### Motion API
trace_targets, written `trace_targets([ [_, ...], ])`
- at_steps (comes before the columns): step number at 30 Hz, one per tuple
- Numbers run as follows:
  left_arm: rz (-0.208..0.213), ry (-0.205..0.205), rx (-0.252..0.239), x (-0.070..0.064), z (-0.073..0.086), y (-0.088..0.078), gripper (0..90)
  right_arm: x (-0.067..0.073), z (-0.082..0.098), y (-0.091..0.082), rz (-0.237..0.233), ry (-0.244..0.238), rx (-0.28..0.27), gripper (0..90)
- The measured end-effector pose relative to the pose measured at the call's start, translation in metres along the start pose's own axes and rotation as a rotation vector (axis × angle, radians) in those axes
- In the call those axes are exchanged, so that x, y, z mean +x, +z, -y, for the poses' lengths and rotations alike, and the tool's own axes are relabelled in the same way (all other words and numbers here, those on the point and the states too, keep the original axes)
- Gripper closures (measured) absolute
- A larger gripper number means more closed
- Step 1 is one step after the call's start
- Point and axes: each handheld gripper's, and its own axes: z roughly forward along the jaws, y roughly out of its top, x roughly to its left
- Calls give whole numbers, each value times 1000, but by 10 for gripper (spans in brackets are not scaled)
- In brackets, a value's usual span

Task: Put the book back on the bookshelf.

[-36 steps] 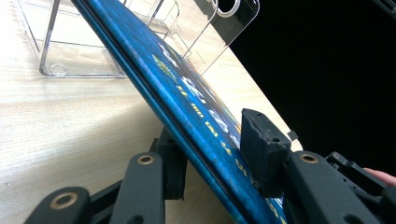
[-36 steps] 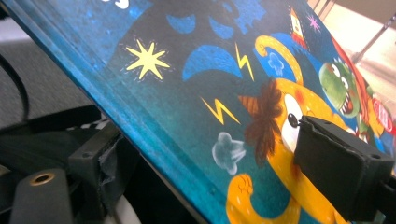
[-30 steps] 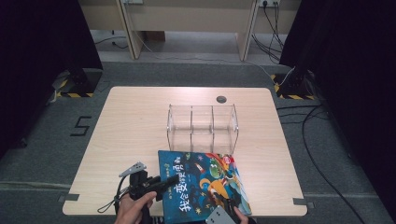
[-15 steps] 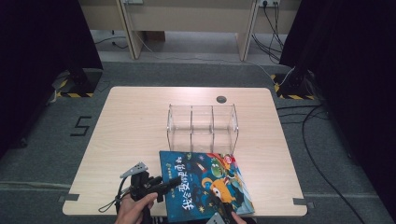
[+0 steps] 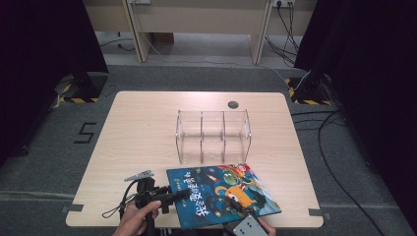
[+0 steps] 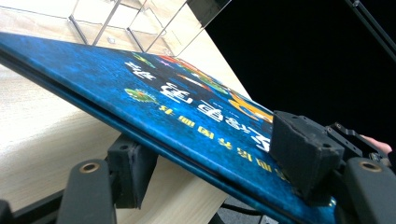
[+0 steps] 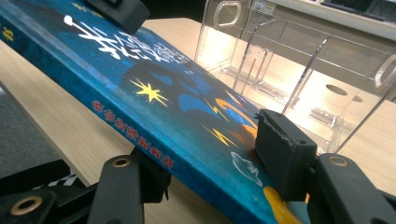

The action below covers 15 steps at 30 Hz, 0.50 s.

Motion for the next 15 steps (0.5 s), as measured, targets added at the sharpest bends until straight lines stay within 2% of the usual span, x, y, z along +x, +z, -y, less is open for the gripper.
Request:
trace_targets([
  [3, 3, 2, -3, 2, -2, -1, 311, -1, 0, 0, -4, 11, -3, 479],
  [6, 27, -15, -3, 8, -5, -3, 302, -3, -1, -1, -13, 29, -11, 473],
  [9, 7, -9, -23, 14, -8, -7, 289, -4, -1, -3, -15, 38, -11, 470],
  [15, 7, -8, -48, 20, -12, -11, 278, -8, -1, -6, -26, 53, -20, 470],
])
